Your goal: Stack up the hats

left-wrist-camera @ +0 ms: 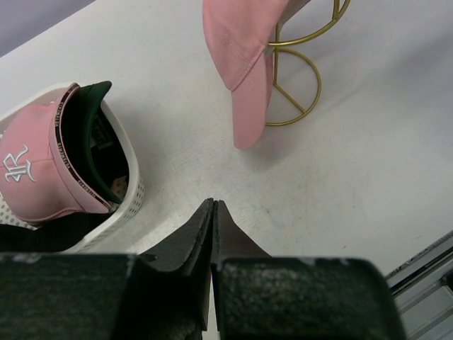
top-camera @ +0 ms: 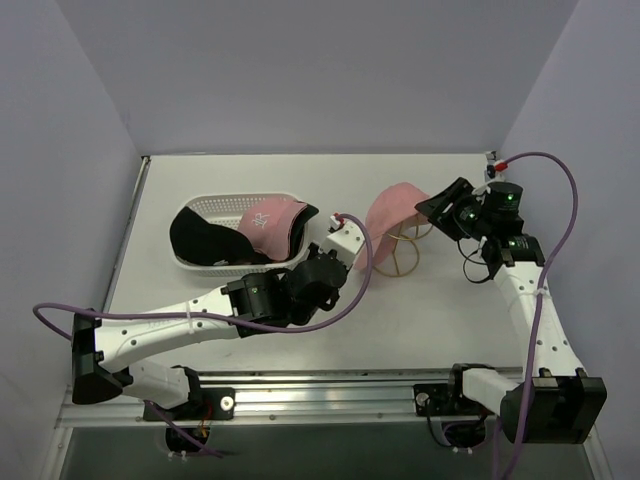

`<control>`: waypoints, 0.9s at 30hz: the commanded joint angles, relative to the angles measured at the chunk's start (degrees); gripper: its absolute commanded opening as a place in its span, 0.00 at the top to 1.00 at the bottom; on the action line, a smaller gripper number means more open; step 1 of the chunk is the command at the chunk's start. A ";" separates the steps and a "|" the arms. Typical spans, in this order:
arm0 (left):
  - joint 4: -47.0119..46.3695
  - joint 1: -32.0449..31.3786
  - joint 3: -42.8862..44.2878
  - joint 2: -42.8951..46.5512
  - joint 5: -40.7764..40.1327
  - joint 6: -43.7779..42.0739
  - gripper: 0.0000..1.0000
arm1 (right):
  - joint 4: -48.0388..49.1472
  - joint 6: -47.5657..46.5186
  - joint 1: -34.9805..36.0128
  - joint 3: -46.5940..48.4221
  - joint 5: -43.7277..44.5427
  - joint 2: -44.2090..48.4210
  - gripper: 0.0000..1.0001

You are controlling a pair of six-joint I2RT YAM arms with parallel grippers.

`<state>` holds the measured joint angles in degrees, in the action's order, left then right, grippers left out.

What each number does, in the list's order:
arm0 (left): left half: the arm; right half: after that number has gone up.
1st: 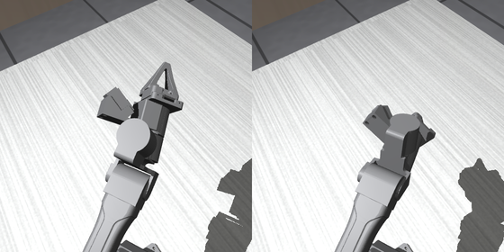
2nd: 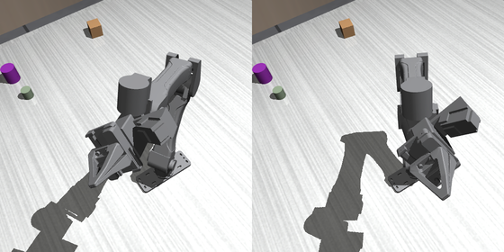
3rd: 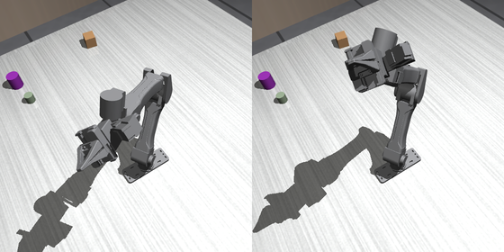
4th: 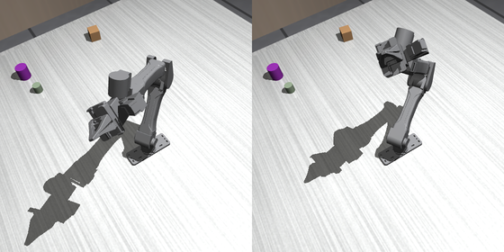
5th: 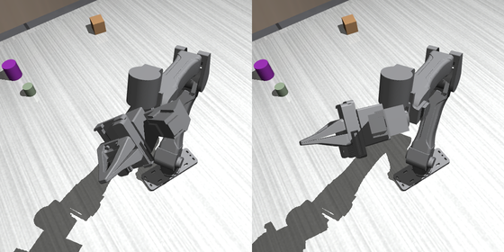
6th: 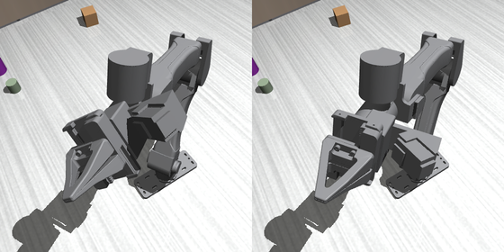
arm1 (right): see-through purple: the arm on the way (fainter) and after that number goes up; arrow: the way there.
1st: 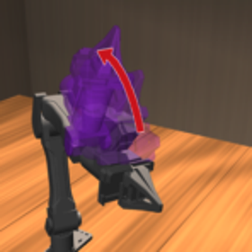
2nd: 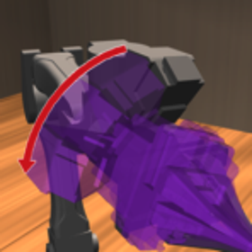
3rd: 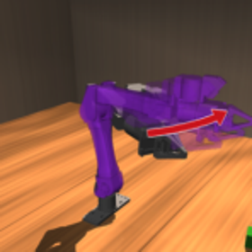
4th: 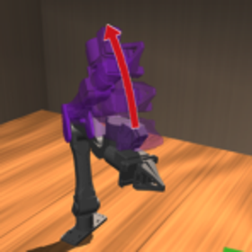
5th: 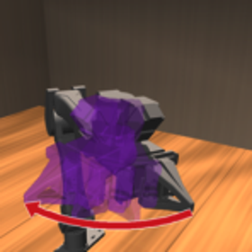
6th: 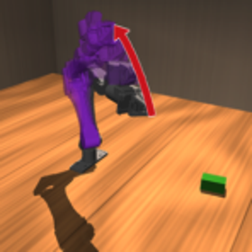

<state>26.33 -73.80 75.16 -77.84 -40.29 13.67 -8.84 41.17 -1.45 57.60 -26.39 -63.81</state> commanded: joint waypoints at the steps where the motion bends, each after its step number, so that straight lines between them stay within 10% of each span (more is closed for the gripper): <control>1: -1.01 0.41 -0.45 2.35 0.48 1.18 0.91 | 3.48 1.11 0.57 -0.65 0.38 -1.05 0.53; 10: -1.19 0.76 -1.33 2.96 1.18 1.27 0.90 | 4.71 1.63 1.10 -2.14 1.69 -2.02 0.58; 27: -1.28 0.94 -2.12 3.58 1.27 1.45 0.88 | 3.04 0.93 1.10 -2.67 3.63 -1.14 0.97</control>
<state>26.35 -73.28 72.97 -76.36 -39.55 14.44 -4.82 43.24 -0.58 55.37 -25.10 -65.45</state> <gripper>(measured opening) 0.115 0.048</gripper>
